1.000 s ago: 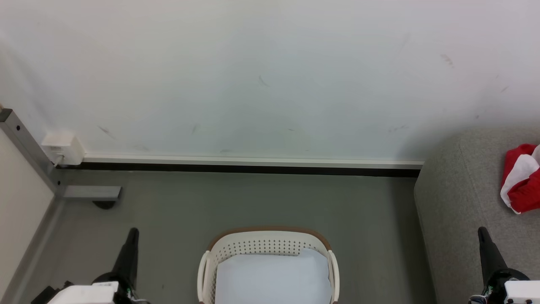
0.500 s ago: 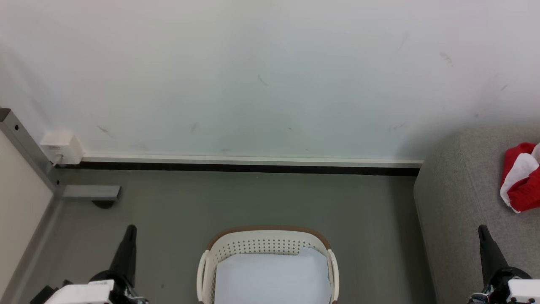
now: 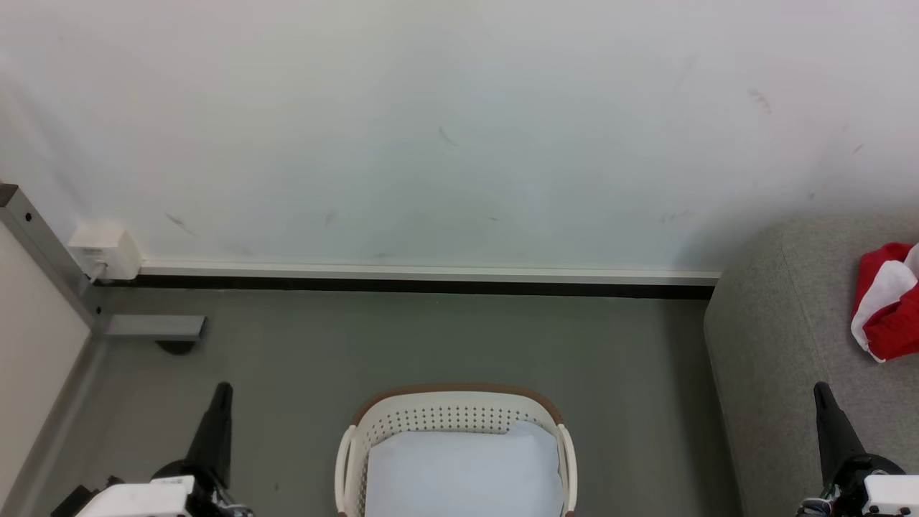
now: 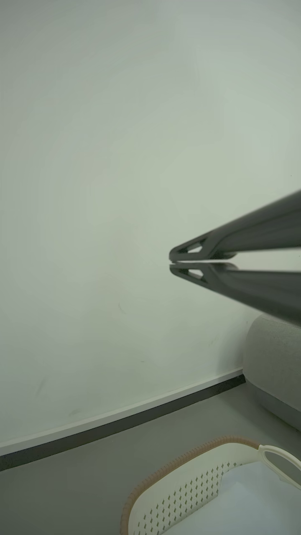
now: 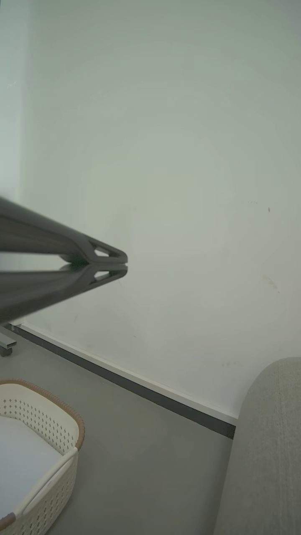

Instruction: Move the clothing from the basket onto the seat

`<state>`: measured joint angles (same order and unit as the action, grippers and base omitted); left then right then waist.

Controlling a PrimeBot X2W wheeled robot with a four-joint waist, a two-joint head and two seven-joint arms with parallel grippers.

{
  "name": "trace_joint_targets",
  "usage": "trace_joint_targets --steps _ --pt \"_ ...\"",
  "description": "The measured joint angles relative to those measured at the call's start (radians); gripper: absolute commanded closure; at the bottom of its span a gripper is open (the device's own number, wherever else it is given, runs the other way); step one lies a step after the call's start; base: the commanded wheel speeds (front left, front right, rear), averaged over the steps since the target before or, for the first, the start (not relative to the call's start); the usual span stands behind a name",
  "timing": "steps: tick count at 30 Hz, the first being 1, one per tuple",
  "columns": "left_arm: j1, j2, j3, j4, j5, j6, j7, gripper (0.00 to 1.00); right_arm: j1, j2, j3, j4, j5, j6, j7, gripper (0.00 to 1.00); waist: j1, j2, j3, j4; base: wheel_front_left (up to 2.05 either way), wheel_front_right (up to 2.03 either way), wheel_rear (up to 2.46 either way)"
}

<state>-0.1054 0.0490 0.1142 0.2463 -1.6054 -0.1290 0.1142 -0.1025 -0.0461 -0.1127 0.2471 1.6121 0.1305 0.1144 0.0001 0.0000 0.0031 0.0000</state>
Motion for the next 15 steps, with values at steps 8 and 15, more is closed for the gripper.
trace_joint_targets --steps 8,15 --pt "0.000 0.000 0.000 0.000 0.000 0.000 0.000 1.00 0.000 0.000 0.000 0.000 0.000 0.000 0.000 1.00 0.0000 0.0000 0.000 0.000 0.00 0.00 0.00" --pt "0.000 0.000 0.000 0.000 0.000 0.000 0.000 1.00 0.000 0.000 0.000 0.000 0.000 0.000 0.000 1.00 0.0000 0.0000 0.000 0.000 0.00 0.00 0.00"
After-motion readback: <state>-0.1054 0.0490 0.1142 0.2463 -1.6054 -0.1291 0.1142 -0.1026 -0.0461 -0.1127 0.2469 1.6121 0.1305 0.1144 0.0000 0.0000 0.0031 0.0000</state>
